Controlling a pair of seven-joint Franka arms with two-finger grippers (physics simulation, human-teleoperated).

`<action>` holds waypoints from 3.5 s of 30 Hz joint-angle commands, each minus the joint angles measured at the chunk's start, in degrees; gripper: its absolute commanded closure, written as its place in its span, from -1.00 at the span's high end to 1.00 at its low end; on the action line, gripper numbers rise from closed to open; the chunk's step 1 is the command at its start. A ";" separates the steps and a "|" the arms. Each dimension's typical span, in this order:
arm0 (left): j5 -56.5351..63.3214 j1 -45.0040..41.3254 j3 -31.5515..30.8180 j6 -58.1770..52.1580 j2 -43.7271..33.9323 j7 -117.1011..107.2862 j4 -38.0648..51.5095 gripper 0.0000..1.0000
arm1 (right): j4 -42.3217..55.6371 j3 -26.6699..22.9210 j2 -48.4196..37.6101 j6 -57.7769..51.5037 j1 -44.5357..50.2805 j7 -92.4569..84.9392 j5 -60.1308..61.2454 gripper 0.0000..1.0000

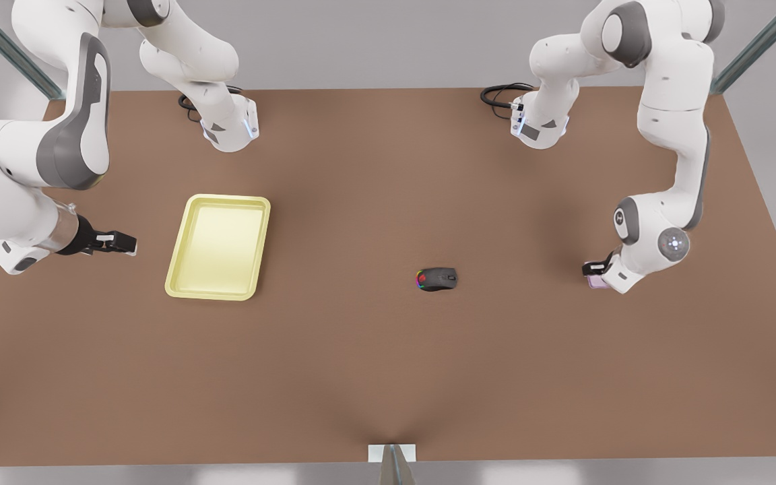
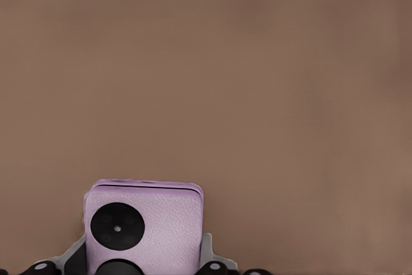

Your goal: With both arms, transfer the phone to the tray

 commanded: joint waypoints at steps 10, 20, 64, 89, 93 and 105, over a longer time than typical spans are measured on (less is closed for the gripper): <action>-3.52 -38.73 -8.07 -24.01 25.57 -79.59 49.49 0.51 | 0.30 0.00 0.59 -0.07 0.00 0.14 0.03 1.00; -3.61 -48.23 -7.98 -21.11 34.45 -83.89 60.39 0.54 | 0.13 -0.08 0.76 -0.07 -0.26 -0.04 0.03 1.00; -5.90 -17.90 -3.41 -63.47 -6.68 -9.28 45.72 1.00 | -1.80 8.62 31.00 36.31 33.57 36.97 -0.49 1.00; -4.23 -17.46 -3.15 -63.38 -8.27 -9.98 45.80 1.00 | -5.67 8.62 33.55 41.68 33.57 6.03 -0.05 1.00; -2.20 -17.46 -3.24 -63.29 -8.27 -9.89 45.80 1.00 | -5.50 8.62 33.46 40.53 33.13 6.38 -0.14 1.00; -2.38 -17.46 -3.24 -64.00 -8.62 -9.01 45.80 1.00 | -6.55 8.62 32.32 39.31 33.75 25.54 -0.58 1.00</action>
